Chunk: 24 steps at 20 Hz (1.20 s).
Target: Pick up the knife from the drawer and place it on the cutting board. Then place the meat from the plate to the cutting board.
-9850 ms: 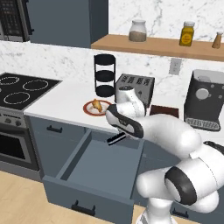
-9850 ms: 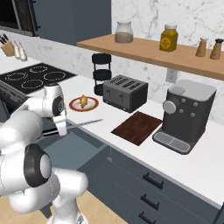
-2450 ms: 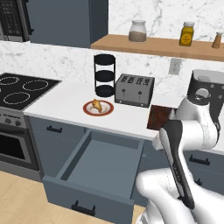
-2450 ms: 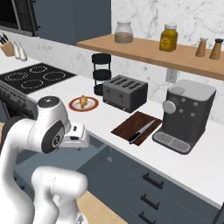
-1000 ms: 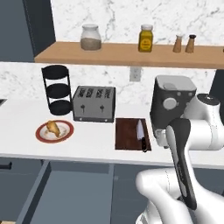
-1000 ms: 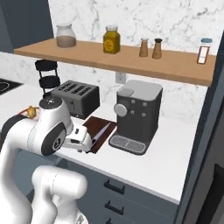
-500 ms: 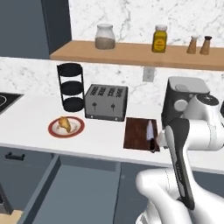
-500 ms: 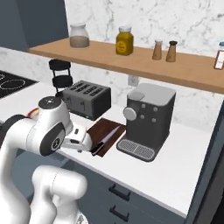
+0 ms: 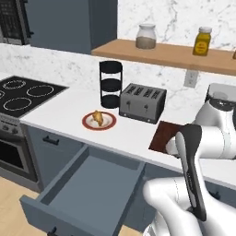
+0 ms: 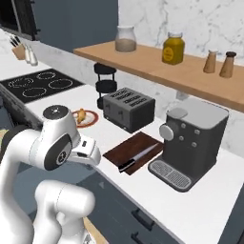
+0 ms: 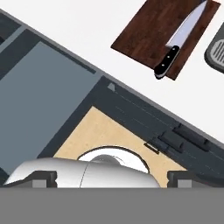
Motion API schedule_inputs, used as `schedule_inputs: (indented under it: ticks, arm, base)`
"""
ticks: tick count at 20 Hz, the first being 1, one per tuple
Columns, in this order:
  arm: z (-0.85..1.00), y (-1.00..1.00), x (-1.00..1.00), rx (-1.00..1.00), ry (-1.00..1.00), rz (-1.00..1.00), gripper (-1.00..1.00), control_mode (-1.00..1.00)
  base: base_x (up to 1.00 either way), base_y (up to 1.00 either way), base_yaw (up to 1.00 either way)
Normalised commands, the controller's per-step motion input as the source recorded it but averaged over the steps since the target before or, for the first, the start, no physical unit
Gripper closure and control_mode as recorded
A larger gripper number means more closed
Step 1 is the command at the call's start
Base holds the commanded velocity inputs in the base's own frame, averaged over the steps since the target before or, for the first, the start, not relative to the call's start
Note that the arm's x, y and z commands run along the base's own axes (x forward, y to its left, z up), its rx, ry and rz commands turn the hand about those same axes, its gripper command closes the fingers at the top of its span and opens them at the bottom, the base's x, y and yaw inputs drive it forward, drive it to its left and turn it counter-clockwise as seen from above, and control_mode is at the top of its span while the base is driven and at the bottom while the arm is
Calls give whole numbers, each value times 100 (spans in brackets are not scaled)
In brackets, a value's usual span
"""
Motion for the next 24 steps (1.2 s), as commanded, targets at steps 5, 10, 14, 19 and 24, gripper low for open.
schedule_inputs:
  ticks: [5, 10, 14, 19, 24]
  arm:
    - [0, 0, 0, 0, 0, 0, -100, 100]
    - [0, 0, 0, 0, 0, 0, -100, 100]
    - [0, 0, 0, 0, 0, 0, -100, 100]
    - [0, 0, 0, 0, 0, 0, -100, 100]
    - [0, 0, 0, 0, 0, 0, -100, 100]
  base:
    - [58, 2, 39]
    - [50, -6, 21]
    - [31, -2, 14]
    - [8, 0, 5]
    - [0, 0, 0]
